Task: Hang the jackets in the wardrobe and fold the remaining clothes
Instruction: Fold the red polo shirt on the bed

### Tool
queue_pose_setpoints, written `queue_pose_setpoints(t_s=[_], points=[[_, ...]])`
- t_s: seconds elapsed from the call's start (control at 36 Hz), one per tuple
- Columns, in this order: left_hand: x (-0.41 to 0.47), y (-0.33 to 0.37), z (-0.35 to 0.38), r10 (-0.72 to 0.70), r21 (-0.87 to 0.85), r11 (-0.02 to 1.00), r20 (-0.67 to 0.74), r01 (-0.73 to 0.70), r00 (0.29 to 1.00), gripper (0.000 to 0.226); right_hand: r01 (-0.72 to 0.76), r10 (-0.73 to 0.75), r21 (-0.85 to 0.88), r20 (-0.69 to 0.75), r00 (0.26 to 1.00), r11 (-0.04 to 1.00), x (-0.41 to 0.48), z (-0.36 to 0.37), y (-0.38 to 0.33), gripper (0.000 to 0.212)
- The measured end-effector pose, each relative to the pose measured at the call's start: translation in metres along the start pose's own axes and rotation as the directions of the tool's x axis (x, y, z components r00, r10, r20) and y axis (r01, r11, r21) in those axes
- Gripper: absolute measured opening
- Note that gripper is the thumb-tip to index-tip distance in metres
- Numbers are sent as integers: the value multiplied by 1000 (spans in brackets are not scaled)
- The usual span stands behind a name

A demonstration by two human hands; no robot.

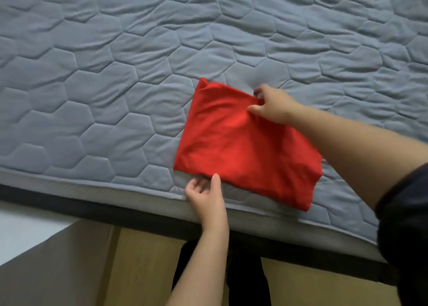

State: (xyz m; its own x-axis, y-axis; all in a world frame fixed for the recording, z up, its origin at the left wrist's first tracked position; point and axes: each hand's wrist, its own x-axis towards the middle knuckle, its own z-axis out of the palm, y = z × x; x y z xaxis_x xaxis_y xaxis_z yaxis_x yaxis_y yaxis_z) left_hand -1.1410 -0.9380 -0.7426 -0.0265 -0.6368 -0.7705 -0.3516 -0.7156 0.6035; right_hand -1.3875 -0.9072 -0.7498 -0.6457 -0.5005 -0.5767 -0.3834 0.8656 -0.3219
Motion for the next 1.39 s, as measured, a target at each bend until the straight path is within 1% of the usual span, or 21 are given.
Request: queue_pose_setpoints(t_s=[0.03,0.08,0.14,0.19,0.28,0.33,0.42,0.47,0.53,0.61,0.69,0.78,0.89,0.97,1.03,1.08,1.17,1.19,1.25,1.31,1.39], points=[[-4,-3,10,-151,-88,984,59,156,987,22,-19,21,-48,40,999,999,4,-4,-1,50],[-13,-8,27,-322,-168,919,207,358,924,18,-16,31,-135,108,994,991,7,-7,-1,36],[-18,-8,40,-395,-213,862,285,459,873,24,3,17,-137,144,990,990,6,-9,1,28],[-17,-3,45,-410,-233,846,290,480,865,24,-3,13,-64,146,989,998,3,-14,6,19],[-15,7,39,-368,-184,888,263,421,892,19,-59,39,140,146,989,988,-7,-32,12,30],[-17,24,31,-307,-146,924,265,353,914,18,-106,61,292,158,986,950,-16,-50,14,29],[-17,69,23,-151,-105,976,288,188,946,17,-176,105,497,168,980,850,-31,-80,11,22],[-12,111,25,-14,-68,997,333,38,943,17,-196,128,600,154,980,775,-38,-102,6,21],[-11,164,36,116,-12,993,390,-121,914,14,-164,139,679,92,986,715,-46,-133,-2,20],[-13,236,58,269,44,945,458,-324,847,12,-55,143,773,-47,989,632,-55,-173,-13,13],[-19,277,74,358,117,869,521,-481,774,9,56,89,818,-130,987,573,-62,-186,-13,47],[-19,279,78,361,191,820,559,-540,746,16,104,77,824,-176,981,557,-67,-170,-3,62],[4,227,67,315,282,794,567,-538,761,33,70,122,828,-165,979,556,-85,-104,18,63],[24,160,41,156,390,819,555,-421,817,41,-49,149,820,-45,988,570,-115,-29,37,62],[35,118,19,50,502,785,533,-363,844,43,-158,169,812,74,983,562,-136,21,48,59],[44,92,3,17,579,740,494,-343,870,41,-232,195,792,144,970,565,-151,55,56,52],[50,81,-2,23,546,786,444,-291,896,26,-266,204,800,183,962,537,-151,71,59,37],[50,83,0,41,532,789,453,-307,891,22,-269,201,809,190,961,523,-148,70,57,35],[49,91,5,99,534,747,498,-395,862,21,-259,208,834,177,962,487,-138,61,51,38],[50,100,10,161,552,666,552,-502,818,23,-221,231,857,123,965,465,-126,48,42,40],[55,112,18,224,559,556,612,-616,758,22,-178,222,855,76,972,487,-107,23,27,31]])
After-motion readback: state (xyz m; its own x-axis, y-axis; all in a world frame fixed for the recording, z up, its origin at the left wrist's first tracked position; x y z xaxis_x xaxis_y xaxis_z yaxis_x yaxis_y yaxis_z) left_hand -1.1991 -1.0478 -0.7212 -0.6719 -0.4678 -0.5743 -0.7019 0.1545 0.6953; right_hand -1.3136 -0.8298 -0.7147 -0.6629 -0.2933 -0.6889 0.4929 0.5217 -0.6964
